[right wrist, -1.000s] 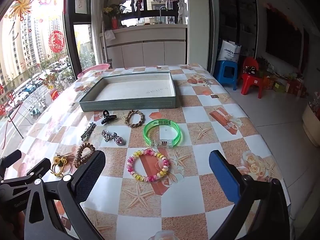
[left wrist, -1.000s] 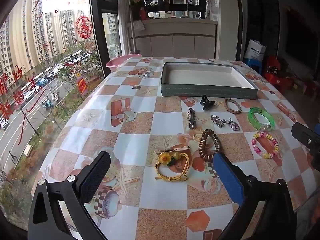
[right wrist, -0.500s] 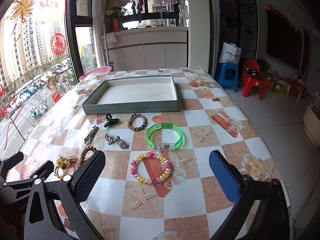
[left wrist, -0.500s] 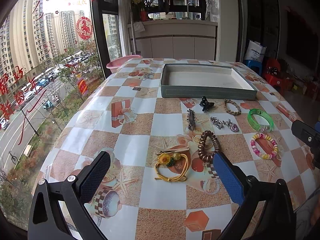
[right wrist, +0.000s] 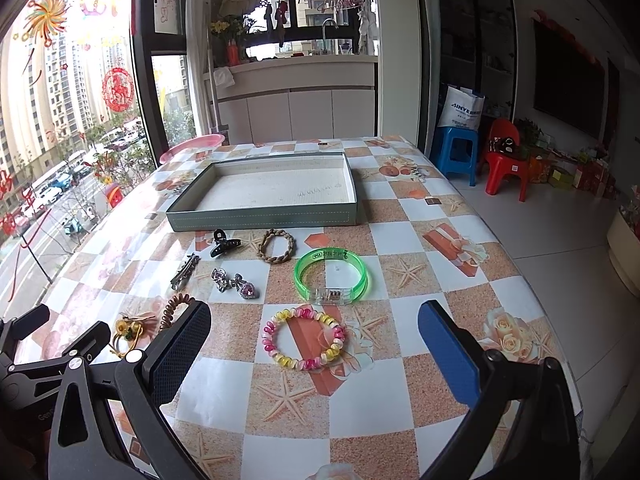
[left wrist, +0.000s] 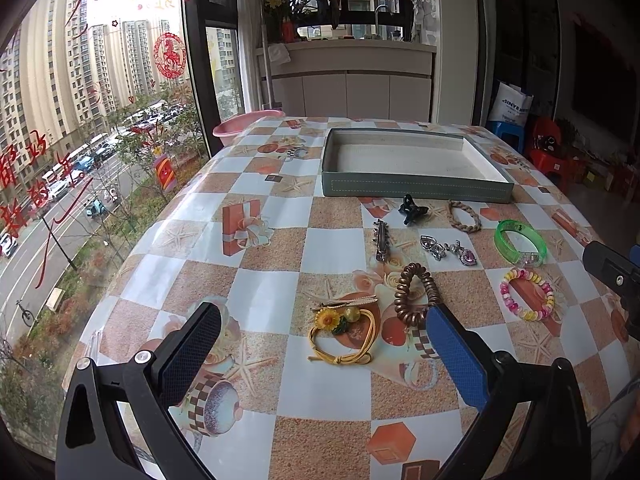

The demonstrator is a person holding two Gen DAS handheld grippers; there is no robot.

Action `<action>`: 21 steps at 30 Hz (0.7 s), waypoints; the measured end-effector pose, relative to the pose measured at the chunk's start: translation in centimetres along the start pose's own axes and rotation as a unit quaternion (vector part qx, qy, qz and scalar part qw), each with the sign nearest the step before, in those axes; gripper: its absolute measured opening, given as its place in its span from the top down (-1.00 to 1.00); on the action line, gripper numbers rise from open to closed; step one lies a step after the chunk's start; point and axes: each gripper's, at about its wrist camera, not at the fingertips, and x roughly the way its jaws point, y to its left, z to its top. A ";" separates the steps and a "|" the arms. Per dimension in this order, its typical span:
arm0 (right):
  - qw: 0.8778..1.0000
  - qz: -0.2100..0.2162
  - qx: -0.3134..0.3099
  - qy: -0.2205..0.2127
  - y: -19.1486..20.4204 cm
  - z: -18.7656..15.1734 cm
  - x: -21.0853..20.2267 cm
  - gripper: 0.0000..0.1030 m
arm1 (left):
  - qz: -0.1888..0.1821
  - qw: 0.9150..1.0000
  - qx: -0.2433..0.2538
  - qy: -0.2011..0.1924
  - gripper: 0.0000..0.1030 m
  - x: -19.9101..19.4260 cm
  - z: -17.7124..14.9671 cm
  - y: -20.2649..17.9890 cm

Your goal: Organize jewelry

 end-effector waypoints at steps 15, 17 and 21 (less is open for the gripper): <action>1.000 0.000 0.000 -0.001 0.1 0.0 -0.1 -1.00 | -0.001 1.000 -0.003 0.000 -1.00 -0.1 0.1 0.0; 1.000 0.000 0.000 -0.001 0.0 0.0 -0.1 -1.00 | -0.001 1.000 -0.003 0.000 -1.00 -0.1 0.1 0.0; 1.000 0.000 0.000 -0.001 0.1 0.0 -0.1 -1.00 | -0.001 1.000 -0.003 0.000 -1.00 -0.1 0.1 0.0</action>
